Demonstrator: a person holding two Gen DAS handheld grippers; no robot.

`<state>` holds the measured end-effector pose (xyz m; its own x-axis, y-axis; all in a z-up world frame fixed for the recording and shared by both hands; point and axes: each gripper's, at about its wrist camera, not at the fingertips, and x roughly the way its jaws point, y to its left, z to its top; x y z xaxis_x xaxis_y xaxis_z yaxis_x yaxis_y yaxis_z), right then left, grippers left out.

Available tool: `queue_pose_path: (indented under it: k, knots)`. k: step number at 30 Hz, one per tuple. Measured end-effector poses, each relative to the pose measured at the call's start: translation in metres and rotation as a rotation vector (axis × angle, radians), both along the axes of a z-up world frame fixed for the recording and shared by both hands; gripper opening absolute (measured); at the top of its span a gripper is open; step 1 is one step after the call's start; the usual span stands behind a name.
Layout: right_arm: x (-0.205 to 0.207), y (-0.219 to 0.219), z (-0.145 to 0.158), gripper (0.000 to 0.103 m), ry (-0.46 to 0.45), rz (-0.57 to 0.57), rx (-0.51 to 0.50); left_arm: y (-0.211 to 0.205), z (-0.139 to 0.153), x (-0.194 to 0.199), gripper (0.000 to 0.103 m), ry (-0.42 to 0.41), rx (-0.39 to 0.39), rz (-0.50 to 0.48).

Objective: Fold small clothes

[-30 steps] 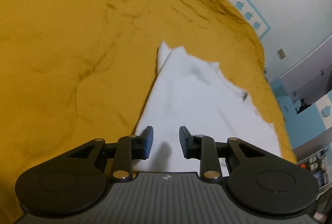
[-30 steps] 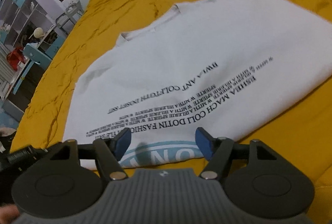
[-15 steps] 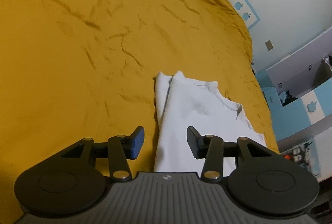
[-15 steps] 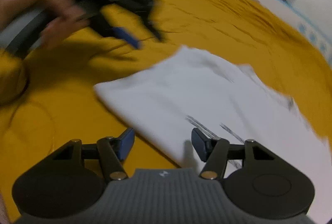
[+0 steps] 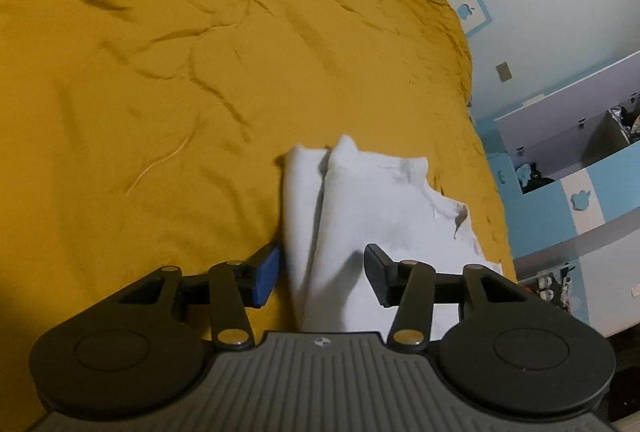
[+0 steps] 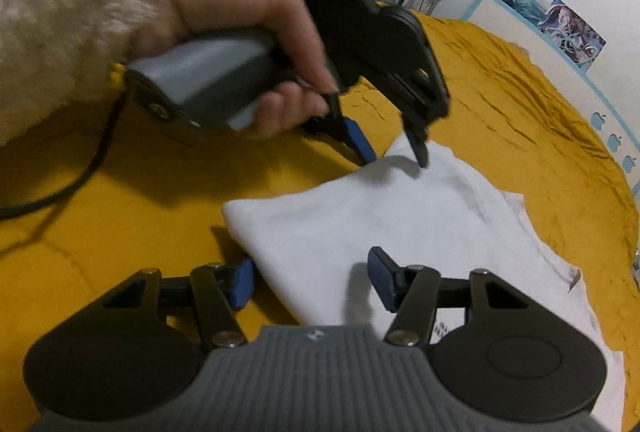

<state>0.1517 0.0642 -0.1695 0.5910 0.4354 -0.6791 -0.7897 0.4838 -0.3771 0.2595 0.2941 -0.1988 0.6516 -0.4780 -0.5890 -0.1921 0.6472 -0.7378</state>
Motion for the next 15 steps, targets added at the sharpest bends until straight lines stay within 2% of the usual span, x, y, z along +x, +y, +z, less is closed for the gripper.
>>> queue_pose_path:
  k: [4, 7, 9, 10, 11, 12, 13, 14, 15]
  knots:
    - [0.004, 0.006, -0.005, 0.055, -0.023, 0.000, -0.005, -0.002, -0.013, 0.025, 0.060, 0.001, -0.078, 0.005]
    - [0.000, 0.011, -0.008, 0.054, -0.072, 0.003, -0.012, -0.002, -0.022, 0.036, 0.066, -0.003, -0.142, 0.019]
    - [-0.004, 0.012, -0.010, 0.048, -0.088, 0.011, -0.011, -0.002, -0.024, 0.039, 0.065, -0.009, -0.159, 0.034]
    - [-0.006, 0.013, -0.011, 0.043, -0.092, 0.019, -0.012, -0.003, -0.025, 0.040, 0.062, -0.017, -0.164, 0.035]
    - [-0.009, 0.012, -0.013, 0.034, -0.094, 0.029, -0.013, -0.003, -0.026, 0.040, 0.051, -0.027, -0.163, 0.029]
    - [-0.011, 0.013, -0.014, 0.028, -0.092, 0.042, -0.017, -0.004, -0.025, 0.039, 0.031, -0.031, -0.148, 0.024]
    - [-0.014, 0.014, -0.015, 0.020, -0.093, 0.048, -0.023, -0.004, -0.025, 0.037, 0.021, -0.036, -0.120, 0.017]
    - [-0.015, 0.013, -0.015, 0.017, -0.102, 0.049, -0.027, -0.004, -0.026, 0.036, 0.015, -0.044, -0.112, 0.011]
    - [-0.015, 0.013, -0.015, 0.016, -0.106, 0.052, -0.029, -0.002, -0.026, 0.033, 0.015, -0.062, -0.122, 0.015]
